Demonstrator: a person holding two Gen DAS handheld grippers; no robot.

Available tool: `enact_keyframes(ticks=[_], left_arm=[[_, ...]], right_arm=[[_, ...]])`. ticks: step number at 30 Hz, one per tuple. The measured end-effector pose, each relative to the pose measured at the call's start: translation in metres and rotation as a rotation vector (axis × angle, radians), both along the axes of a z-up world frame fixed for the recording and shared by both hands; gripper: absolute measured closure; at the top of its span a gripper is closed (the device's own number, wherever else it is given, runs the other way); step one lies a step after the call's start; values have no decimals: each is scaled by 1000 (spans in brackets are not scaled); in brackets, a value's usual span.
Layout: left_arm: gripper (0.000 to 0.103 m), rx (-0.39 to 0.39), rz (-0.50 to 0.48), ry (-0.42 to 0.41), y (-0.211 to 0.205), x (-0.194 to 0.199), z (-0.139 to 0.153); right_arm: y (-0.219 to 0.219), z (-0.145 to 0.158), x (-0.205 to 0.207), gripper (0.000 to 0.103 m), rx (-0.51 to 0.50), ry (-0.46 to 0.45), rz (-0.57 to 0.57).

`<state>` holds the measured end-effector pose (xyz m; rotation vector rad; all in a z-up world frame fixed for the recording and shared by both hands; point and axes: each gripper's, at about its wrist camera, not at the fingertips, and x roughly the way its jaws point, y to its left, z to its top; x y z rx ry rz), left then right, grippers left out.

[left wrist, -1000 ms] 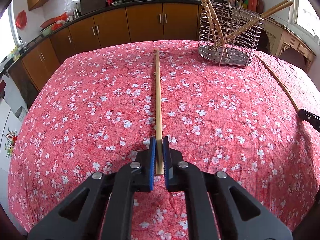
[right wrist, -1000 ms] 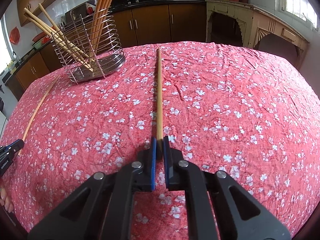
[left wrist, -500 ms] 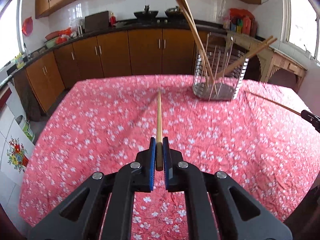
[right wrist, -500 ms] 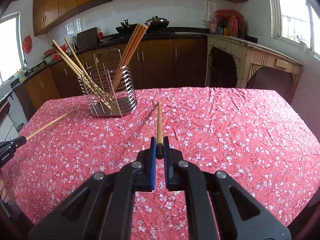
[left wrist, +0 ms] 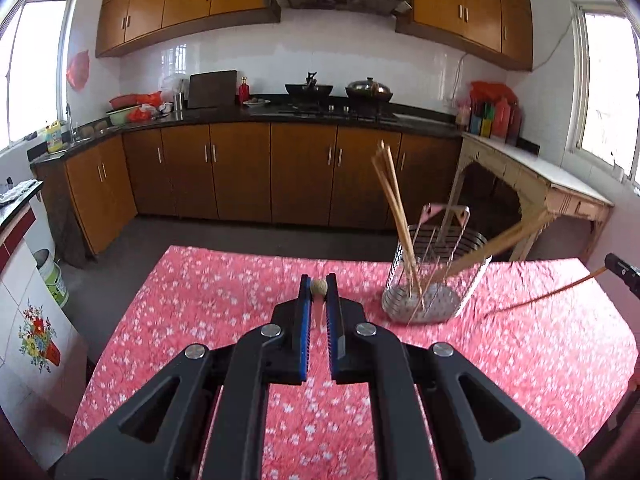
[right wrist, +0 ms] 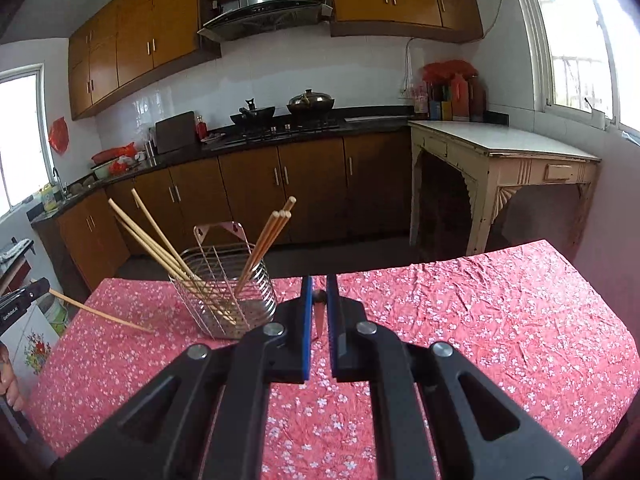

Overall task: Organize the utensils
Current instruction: 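Carry the chopstick over the wire holder and lower it in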

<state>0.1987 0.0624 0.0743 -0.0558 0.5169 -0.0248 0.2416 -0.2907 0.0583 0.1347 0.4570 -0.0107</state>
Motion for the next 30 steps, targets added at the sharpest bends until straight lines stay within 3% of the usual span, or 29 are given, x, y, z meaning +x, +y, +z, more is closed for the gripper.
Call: enact_keyframes(ticks=[18, 24, 30], left_arm=[[96, 13, -53, -93, -30, 3, 47], [96, -12, -95, -159, -49, 4, 83], [96, -62, -102, -199, -68, 23, 112]], right_arm=[[27, 79, -2, 95, 45, -72, 131], [41, 128, -6, 95, 47, -140, 189], [58, 150, 22, 95, 21, -142, 188]])
